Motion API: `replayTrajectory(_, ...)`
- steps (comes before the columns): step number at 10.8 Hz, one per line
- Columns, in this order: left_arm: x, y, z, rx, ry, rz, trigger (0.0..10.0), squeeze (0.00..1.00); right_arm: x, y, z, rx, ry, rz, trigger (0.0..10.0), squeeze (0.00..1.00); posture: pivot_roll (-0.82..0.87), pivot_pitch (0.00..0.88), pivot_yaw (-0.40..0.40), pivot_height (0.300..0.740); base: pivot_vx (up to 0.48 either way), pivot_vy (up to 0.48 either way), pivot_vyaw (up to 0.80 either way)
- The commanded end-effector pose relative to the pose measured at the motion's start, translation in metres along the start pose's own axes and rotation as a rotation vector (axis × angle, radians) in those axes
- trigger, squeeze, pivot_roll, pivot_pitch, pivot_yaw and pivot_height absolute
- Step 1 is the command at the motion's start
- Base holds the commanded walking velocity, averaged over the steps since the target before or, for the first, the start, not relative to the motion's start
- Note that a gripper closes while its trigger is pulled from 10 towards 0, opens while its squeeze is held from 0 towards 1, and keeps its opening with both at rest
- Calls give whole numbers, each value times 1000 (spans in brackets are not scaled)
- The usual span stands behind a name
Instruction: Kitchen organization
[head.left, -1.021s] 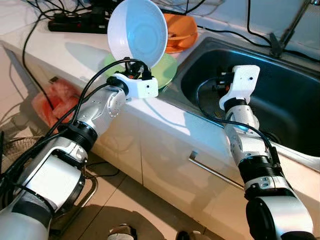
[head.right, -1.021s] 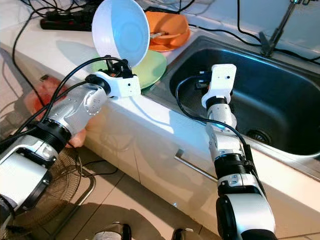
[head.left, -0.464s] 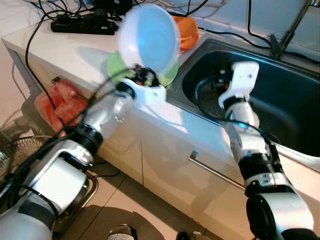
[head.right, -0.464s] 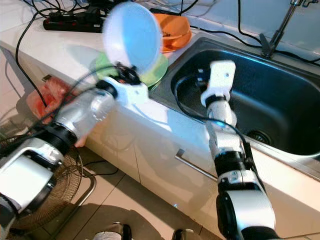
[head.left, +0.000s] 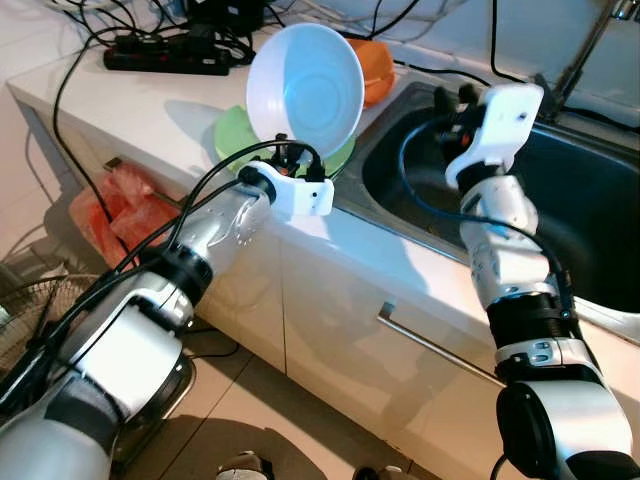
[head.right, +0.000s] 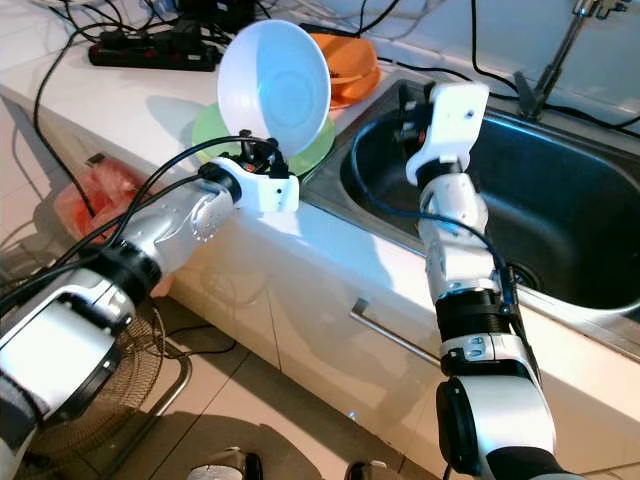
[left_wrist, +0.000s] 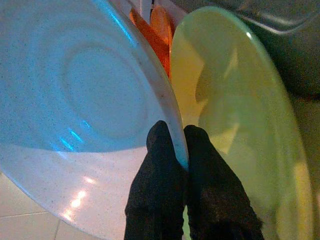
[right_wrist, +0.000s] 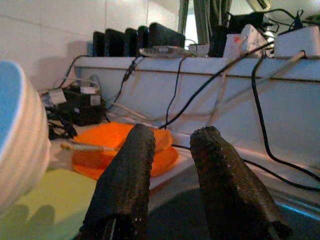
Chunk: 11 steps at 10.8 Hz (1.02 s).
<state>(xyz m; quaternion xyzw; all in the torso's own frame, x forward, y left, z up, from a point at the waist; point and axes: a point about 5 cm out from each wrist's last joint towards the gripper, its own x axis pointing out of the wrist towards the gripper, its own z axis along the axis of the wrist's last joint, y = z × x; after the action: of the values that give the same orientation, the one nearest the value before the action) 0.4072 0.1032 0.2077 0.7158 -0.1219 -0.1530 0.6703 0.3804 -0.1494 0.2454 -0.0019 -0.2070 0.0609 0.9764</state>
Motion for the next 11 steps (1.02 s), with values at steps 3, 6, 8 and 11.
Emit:
replayTrajectory(3, 7, 43, 5, 7, -17, 129, 10000, 0, 2, 0, 15, 22, -30, 10, 10000, 0, 23, 0, -4, 740, 0, 0, 0)
replayTrajectory(6, 6, 68, 1, 53, -23, 184, 10000, 0, -2, -1, 10, 42, 3, 4, 10000, 0, 42, 2, -9, 740, 0, 0, 0)
replayTrajectory(8, 10, 61, 9, 90, -49, 146, 10000, 0, 0, 4, 15, 46, -6, 31, 10000, 0, 33, 0, -6, 740, 0, 0, 0)
replayTrajectory(11, 15, 52, 21, 107, -74, 103, 10000, 0, -1, 7, 21, 52, -17, 52, 10000, 0, 23, 0, 0, 740, 0, 0, 0)
